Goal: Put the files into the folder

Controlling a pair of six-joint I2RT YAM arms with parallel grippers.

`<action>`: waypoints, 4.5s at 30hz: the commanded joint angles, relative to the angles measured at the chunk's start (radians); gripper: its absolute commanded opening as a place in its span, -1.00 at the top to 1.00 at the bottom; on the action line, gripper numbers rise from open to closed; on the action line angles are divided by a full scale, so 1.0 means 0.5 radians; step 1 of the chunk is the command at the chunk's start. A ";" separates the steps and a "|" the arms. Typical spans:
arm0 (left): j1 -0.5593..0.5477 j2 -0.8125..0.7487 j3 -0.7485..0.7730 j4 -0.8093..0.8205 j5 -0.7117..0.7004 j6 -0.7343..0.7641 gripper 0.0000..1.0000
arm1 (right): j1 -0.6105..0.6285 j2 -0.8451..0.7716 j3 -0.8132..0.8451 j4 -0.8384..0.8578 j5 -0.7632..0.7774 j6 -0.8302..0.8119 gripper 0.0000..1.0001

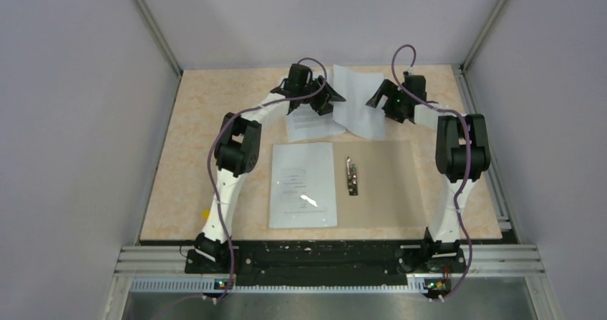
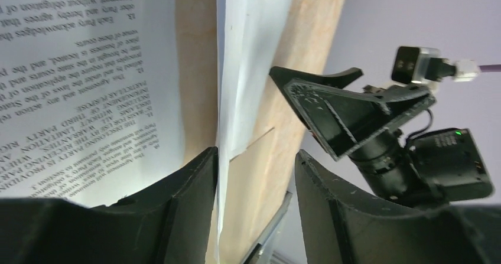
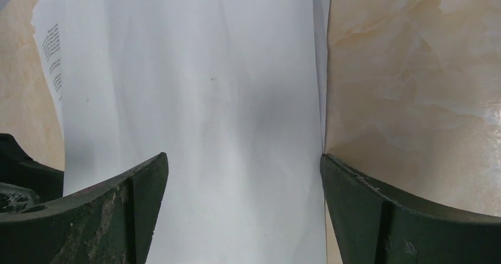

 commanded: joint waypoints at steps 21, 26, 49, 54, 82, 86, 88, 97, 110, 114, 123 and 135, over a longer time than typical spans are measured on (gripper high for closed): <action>-0.145 0.328 0.652 -0.598 -0.471 0.493 0.85 | 0.034 -0.001 -0.045 -0.106 -0.054 -0.002 -0.98; -0.128 0.265 0.731 -0.624 -0.440 0.471 1.00 | 0.025 -0.161 -0.028 -0.156 -0.012 0.008 -0.97; -0.223 -1.455 -1.698 -0.113 -0.223 0.024 1.00 | 0.088 -1.339 -1.056 -0.053 -0.342 0.286 -0.97; -0.352 -1.500 -1.881 -0.323 -0.345 0.188 1.00 | 0.363 -1.438 -1.252 -0.071 -0.259 0.296 -0.97; -0.402 -1.452 -1.914 -0.403 -0.360 0.314 1.00 | 0.453 -1.679 -1.763 0.268 -0.155 0.563 -0.79; -0.411 -1.449 -1.904 -0.393 -0.332 0.348 1.00 | 0.468 -1.538 -1.742 0.386 -0.158 0.599 -0.57; -0.413 -1.446 -1.901 -0.393 -0.313 0.358 1.00 | 0.466 -1.498 -1.737 0.421 -0.141 0.609 -0.50; -0.422 -1.412 -1.886 -0.347 -0.217 0.411 1.00 | 0.468 -1.472 -1.762 0.519 -0.100 0.656 0.00; -0.547 -1.295 -1.469 -0.506 -0.410 0.865 0.09 | 0.468 -1.822 -1.099 -0.637 0.749 -0.109 1.00; -0.653 -1.177 -1.323 -0.558 -0.536 0.945 0.05 | 0.466 -1.960 -0.908 -0.886 0.864 -0.162 1.00; -0.846 -0.951 -1.133 -0.547 -0.816 0.976 0.09 | 0.467 -2.113 -0.542 -1.241 1.036 -0.209 1.00; -0.905 -0.881 -1.046 -0.535 -1.441 0.911 0.20 | 0.468 -2.167 -0.332 -1.352 1.084 -0.245 1.00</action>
